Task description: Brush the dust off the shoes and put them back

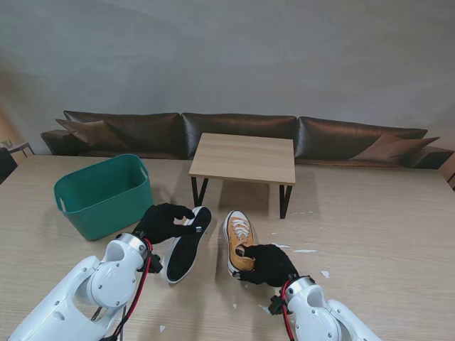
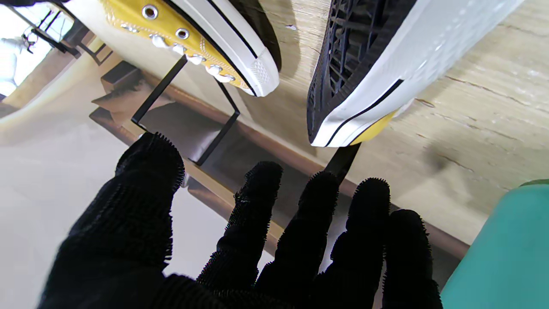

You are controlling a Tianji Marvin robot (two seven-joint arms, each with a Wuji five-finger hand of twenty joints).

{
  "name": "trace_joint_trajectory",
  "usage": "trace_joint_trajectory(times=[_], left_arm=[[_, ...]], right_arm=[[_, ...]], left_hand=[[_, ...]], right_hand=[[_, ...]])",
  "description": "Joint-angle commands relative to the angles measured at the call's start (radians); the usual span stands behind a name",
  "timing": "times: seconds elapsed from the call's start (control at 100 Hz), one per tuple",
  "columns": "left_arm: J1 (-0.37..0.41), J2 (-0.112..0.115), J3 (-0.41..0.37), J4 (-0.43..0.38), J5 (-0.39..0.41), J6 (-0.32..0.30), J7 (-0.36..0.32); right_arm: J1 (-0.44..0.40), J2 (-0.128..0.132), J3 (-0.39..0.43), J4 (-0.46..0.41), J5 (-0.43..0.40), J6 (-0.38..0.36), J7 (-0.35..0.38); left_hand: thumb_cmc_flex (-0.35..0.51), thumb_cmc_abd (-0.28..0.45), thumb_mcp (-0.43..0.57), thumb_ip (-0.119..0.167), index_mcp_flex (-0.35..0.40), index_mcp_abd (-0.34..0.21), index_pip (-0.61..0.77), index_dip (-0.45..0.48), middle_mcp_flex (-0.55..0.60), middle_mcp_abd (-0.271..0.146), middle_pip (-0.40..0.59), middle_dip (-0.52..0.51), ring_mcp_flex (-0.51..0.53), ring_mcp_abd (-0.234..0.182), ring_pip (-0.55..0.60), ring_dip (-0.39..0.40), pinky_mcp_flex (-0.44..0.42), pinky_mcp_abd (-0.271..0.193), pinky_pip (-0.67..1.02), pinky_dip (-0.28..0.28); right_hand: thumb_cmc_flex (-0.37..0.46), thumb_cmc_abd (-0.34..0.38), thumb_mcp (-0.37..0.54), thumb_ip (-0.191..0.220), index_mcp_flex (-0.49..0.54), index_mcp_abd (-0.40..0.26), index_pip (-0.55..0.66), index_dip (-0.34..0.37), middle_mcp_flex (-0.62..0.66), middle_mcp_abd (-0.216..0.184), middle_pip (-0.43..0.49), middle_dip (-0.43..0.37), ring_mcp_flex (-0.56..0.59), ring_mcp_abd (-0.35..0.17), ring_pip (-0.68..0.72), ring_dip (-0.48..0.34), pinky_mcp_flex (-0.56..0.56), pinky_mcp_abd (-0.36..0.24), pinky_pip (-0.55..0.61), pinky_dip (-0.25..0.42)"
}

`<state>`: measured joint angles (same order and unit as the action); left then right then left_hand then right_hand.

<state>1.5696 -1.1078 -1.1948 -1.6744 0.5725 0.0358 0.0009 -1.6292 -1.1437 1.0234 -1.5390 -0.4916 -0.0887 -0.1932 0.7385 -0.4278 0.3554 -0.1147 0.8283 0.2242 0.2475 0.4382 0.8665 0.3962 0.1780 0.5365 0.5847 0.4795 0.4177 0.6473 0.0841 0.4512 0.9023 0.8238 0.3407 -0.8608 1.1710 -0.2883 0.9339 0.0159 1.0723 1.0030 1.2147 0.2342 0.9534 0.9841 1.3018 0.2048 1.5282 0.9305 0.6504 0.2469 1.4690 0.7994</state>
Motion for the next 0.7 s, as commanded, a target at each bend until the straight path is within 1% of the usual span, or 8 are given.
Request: trace_joint_trajectory(times=[0.0,0.11,0.19,0.26,0.33,0.46,0.58,0.69], left_arm=[[-0.007,0.002,0.003,-0.003,0.006,-0.017,-0.024],[-0.018,0.007,0.009,-0.003,0.028,-0.046,-0.037],[-0.026,0.012,0.015,-0.001,0.044,-0.069,-0.05],[-0.033,0.016,0.02,0.0,0.052,-0.093,-0.063],[-0.042,0.019,0.025,0.006,0.057,-0.117,-0.071],[-0.058,0.027,0.037,0.021,0.055,-0.162,-0.104],[-0.08,0.03,0.057,0.042,0.039,-0.198,-0.121],[-0.101,0.032,0.077,0.055,0.024,-0.228,-0.135]], right_arm=[[-0.018,-0.006,0.011,-0.034,0.012,0.01,0.023],[-0.033,-0.007,0.042,-0.084,0.086,0.033,0.063],[-0.04,-0.011,0.062,-0.119,0.149,0.06,0.082],[-0.071,-0.01,0.1,-0.195,0.196,0.099,0.109],[-0.077,-0.012,0.12,-0.233,0.239,0.131,0.123],[-0.069,-0.017,0.142,-0.276,0.301,0.173,0.136],[-0.061,-0.022,0.156,-0.308,0.34,0.204,0.135],[-0.054,-0.027,0.166,-0.331,0.372,0.222,0.133]], left_hand=[[0.028,0.012,0.012,0.035,-0.009,-0.018,-0.011,0.003,-0.019,-0.005,-0.007,0.004,-0.053,0.0,-0.017,-0.006,-0.027,-0.024,-0.03,-0.011],[0.02,-0.006,0.047,0.032,-0.027,-0.036,-0.02,-0.001,-0.046,-0.016,-0.015,-0.003,-0.075,-0.018,-0.041,-0.019,-0.036,-0.037,-0.067,-0.023],[0.01,-0.026,0.08,0.028,-0.064,-0.06,-0.039,-0.013,-0.083,-0.029,-0.027,-0.014,-0.102,-0.035,-0.065,-0.034,-0.048,-0.053,-0.108,-0.036],[-0.006,-0.05,0.12,0.022,-0.099,-0.077,-0.058,-0.031,-0.118,-0.044,-0.036,-0.032,-0.13,-0.051,-0.096,-0.054,-0.057,-0.071,-0.165,-0.051],[-0.022,-0.085,0.172,0.016,-0.137,-0.093,-0.077,-0.053,-0.165,-0.056,-0.049,-0.056,-0.168,-0.068,-0.136,-0.082,-0.066,-0.095,-0.245,-0.069],[-0.053,-0.133,0.217,0.005,-0.238,-0.119,-0.129,-0.109,-0.272,-0.097,-0.082,-0.123,-0.244,-0.124,-0.229,-0.156,-0.076,-0.147,-0.435,-0.126],[-0.078,-0.166,0.238,0.001,-0.316,-0.119,-0.166,-0.161,-0.37,-0.136,-0.11,-0.195,-0.302,-0.182,-0.299,-0.227,-0.056,-0.191,-0.647,-0.183],[-0.106,-0.189,0.251,-0.004,-0.376,-0.117,-0.207,-0.213,-0.439,-0.16,-0.128,-0.24,-0.339,-0.223,-0.328,-0.268,-0.071,-0.234,-0.718,-0.2]], right_hand=[[0.103,0.073,0.191,0.062,0.274,0.256,0.234,0.13,0.09,-0.146,0.01,0.036,0.006,-0.103,0.054,0.017,0.348,0.019,0.063,0.038],[0.106,0.071,0.194,0.066,0.281,0.261,0.229,0.142,0.096,-0.139,0.011,0.042,0.007,-0.096,0.067,0.022,0.353,0.027,0.072,0.047],[0.113,0.06,0.199,0.072,0.291,0.273,0.222,0.151,0.104,-0.126,0.011,0.047,0.006,-0.084,0.082,0.028,0.356,0.045,0.084,0.056],[0.119,0.056,0.201,0.074,0.297,0.281,0.215,0.158,0.106,-0.117,0.011,0.049,0.005,-0.076,0.09,0.031,0.359,0.057,0.092,0.061],[0.124,0.055,0.2,0.074,0.296,0.288,0.209,0.164,0.105,-0.111,0.01,0.052,0.005,-0.067,0.095,0.031,0.356,0.067,0.097,0.064],[0.133,0.052,0.198,0.074,0.298,0.296,0.203,0.172,0.103,-0.099,0.011,0.057,0.004,-0.057,0.098,0.031,0.349,0.078,0.104,0.069],[0.136,0.054,0.195,0.076,0.3,0.302,0.196,0.179,0.102,-0.093,0.011,0.059,0.004,-0.059,0.097,0.029,0.345,0.083,0.107,0.071],[0.14,0.054,0.193,0.077,0.3,0.302,0.194,0.183,0.101,-0.092,0.01,0.06,0.003,-0.049,0.096,0.028,0.345,0.085,0.106,0.071]])
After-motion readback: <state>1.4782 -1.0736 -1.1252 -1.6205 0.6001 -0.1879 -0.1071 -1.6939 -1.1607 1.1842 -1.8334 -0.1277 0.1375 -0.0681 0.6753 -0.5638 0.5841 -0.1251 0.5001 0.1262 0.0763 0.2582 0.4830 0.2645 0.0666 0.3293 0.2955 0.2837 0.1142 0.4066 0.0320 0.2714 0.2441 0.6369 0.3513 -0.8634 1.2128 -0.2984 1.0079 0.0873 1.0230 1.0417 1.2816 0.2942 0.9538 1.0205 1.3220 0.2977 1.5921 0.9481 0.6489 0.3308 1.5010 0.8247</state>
